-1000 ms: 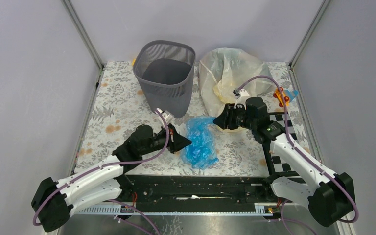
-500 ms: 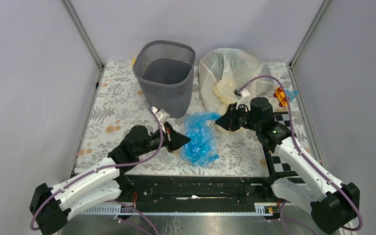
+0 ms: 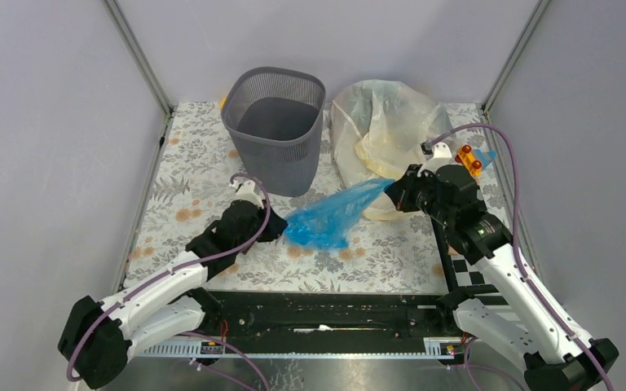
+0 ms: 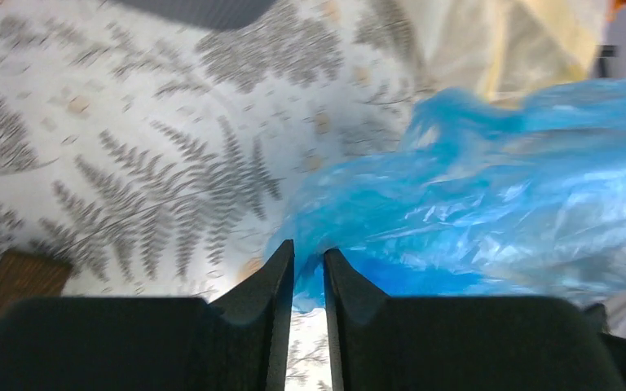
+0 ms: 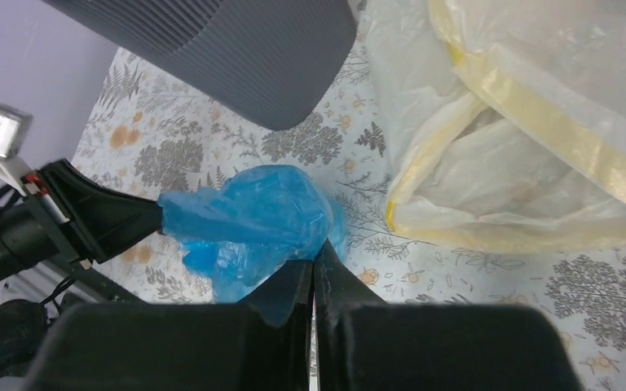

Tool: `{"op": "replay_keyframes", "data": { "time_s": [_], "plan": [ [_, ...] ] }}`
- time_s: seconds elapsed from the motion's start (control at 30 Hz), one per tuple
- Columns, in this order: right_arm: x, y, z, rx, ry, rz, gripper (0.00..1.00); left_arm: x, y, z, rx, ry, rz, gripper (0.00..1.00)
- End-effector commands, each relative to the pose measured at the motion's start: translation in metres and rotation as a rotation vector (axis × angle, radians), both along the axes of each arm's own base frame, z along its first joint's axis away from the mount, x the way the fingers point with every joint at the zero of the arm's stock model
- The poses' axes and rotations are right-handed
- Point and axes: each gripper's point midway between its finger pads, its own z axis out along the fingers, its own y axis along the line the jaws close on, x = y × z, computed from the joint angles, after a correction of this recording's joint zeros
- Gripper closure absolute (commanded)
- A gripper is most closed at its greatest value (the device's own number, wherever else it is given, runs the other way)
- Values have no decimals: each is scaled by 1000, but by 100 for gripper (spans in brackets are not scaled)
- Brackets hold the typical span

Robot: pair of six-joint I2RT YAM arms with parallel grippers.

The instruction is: Put the trash bags into the trash bin

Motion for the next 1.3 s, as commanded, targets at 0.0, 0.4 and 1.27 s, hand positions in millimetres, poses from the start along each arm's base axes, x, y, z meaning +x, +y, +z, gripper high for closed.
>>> {"op": "replay_keyframes", "data": {
  "time_s": [0.0,0.4,1.27],
  "plan": [
    [4,-13,16,0,-35,-83,100,6,21,-25,-8,53,126,79],
    [11,-30,21,-25,-48,-185,100,13,65,-22,44,33,326,74],
    [17,47,100,265,-26,88,100,-54,-113,124,12,-374,-257,19]
  ]
}}
